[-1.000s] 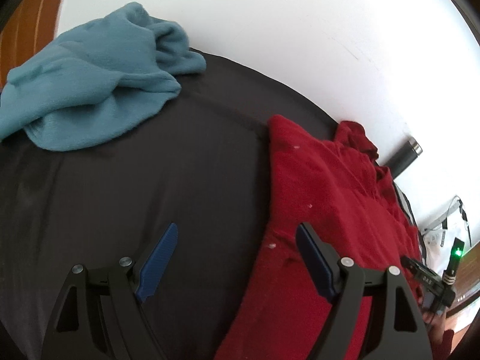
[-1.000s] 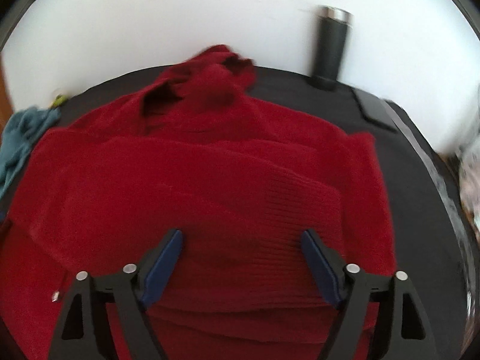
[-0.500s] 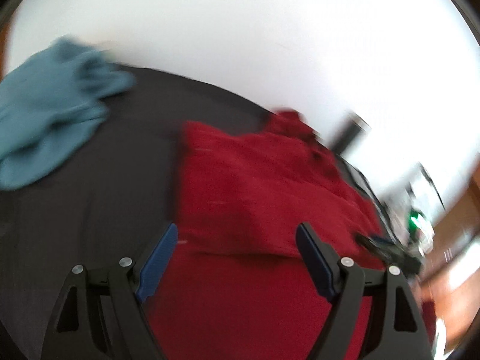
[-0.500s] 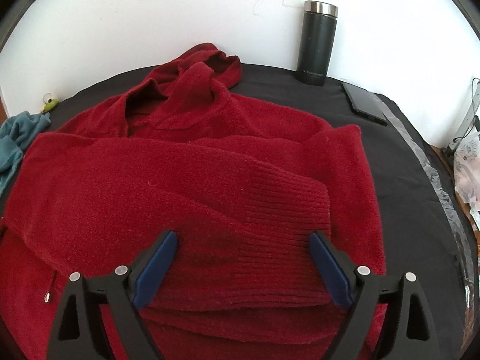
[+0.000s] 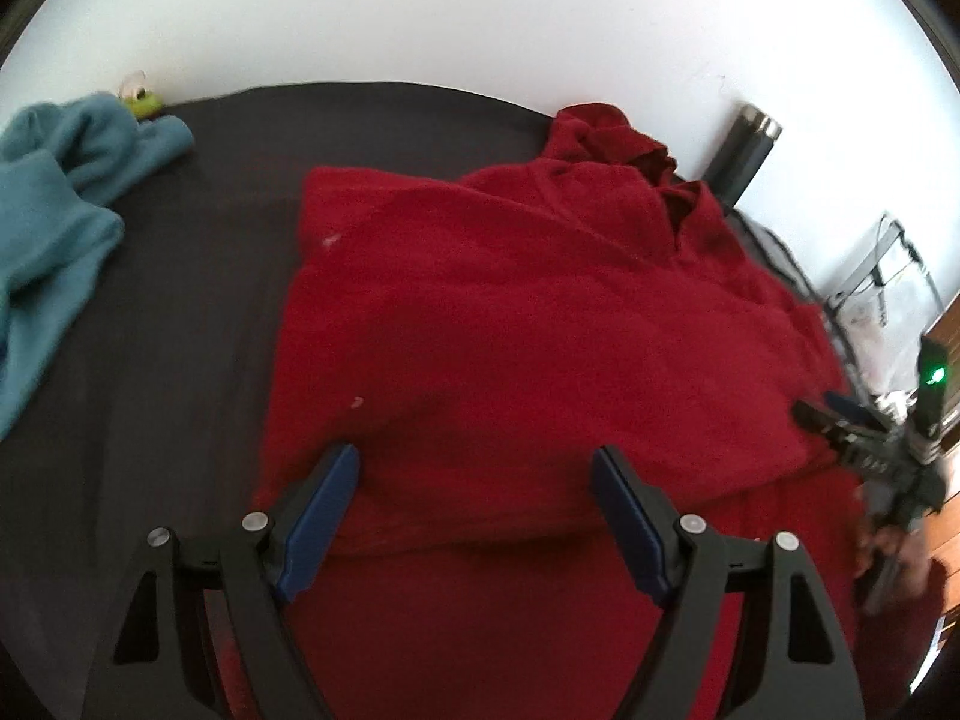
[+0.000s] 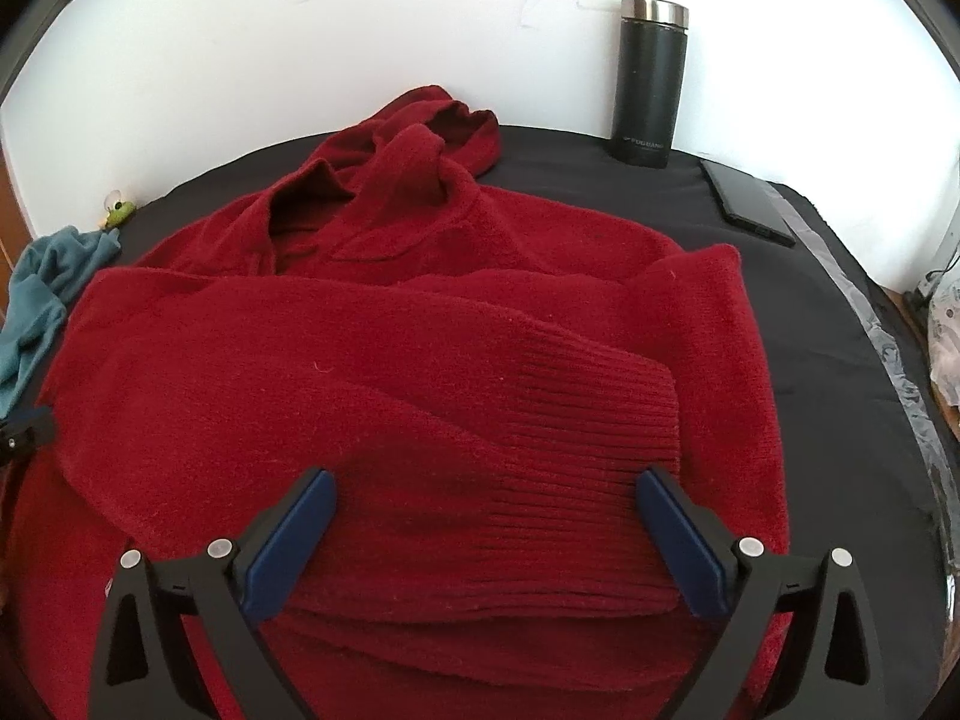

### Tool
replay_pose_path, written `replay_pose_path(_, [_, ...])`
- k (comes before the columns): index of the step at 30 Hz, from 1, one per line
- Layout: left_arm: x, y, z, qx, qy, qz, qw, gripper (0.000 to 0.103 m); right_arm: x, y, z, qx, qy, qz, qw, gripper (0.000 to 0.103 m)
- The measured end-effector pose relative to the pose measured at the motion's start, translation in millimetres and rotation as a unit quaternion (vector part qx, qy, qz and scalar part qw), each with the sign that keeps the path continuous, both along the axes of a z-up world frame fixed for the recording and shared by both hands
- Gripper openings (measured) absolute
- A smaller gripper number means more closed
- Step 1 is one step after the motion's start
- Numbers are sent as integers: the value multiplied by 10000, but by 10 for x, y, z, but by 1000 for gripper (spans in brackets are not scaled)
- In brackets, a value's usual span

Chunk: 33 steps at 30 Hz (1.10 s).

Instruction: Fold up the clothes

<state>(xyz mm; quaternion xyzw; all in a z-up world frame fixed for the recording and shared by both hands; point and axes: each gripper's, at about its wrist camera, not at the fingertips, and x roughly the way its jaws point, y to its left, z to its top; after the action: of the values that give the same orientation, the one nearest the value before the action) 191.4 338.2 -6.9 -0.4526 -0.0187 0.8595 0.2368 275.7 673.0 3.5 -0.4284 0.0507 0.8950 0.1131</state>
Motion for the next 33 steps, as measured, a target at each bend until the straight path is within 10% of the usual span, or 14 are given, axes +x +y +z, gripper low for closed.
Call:
replay_pose_path(19, [-876,217,4,-259,-459,967,9939,84,-17,-14,-14,38,-19,20,10000,102])
replay_pose_path(33, [-759,488,241,-514,-267,938,9939,84,-12,-17,-27,41,-27,48,10000,102])
